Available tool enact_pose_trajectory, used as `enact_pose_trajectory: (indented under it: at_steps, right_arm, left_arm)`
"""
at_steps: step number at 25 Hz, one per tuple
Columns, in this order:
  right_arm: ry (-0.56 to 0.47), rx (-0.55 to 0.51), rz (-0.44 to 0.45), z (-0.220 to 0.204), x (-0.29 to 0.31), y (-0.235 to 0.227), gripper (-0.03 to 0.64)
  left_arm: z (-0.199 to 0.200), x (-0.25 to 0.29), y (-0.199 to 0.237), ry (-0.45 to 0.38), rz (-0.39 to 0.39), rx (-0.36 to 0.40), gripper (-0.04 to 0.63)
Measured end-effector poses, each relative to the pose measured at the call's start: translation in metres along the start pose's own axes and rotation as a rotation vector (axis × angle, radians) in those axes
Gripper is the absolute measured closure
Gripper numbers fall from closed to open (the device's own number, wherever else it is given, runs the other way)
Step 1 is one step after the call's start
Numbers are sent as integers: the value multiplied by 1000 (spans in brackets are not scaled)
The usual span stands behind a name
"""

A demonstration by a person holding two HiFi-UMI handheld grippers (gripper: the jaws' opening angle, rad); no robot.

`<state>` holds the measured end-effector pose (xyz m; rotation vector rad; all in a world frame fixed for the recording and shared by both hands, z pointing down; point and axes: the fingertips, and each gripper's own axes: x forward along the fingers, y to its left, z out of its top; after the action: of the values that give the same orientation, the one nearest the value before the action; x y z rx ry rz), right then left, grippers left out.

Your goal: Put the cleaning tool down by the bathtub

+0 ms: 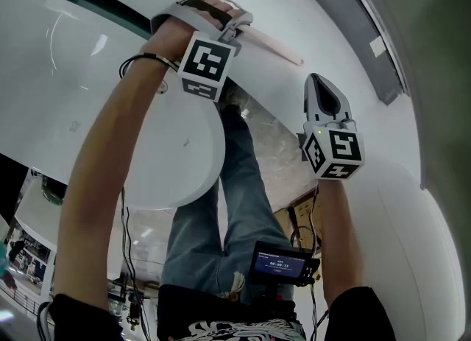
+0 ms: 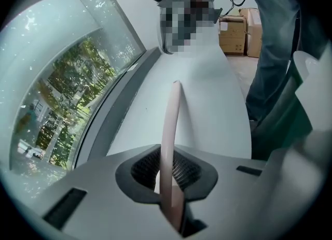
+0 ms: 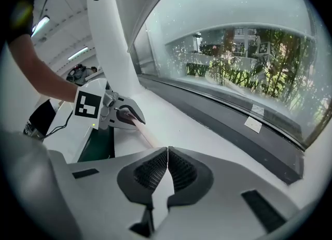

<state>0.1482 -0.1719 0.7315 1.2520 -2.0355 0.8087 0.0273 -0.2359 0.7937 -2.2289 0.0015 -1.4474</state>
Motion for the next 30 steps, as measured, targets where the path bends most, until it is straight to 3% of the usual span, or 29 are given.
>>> enact_pose_trajectory:
  at_steps: [4,8,15,21,23,27,30]
  right_arm:
    - [-1,4,9,1,-2,2,589]
    - [-3,0,12,5,1,5,589]
    - [-5,-5,31,6,4,12,589]
    - [0,-8,41,5,2,16,589]
    - [-5,-9,42,7,0,16,589]
    - [-16,-18,53,13,-2,18,589]
    - [-19,-30,59,16,-2,19,589]
  left_arm:
    - [0,-2,1,-1,-8,-8,509]
    - [-1,-8,4,1,-13,43,462]
    - [1,-17,-1,1,-64,100,456]
    - [7,-33,-2,-15,-36,131,456]
    - [10,-44,3,-36,1,106,456]
    - [2,-71,19,-47,120,-39,456]
    - [0,-87,33,-57,198,-107,457]
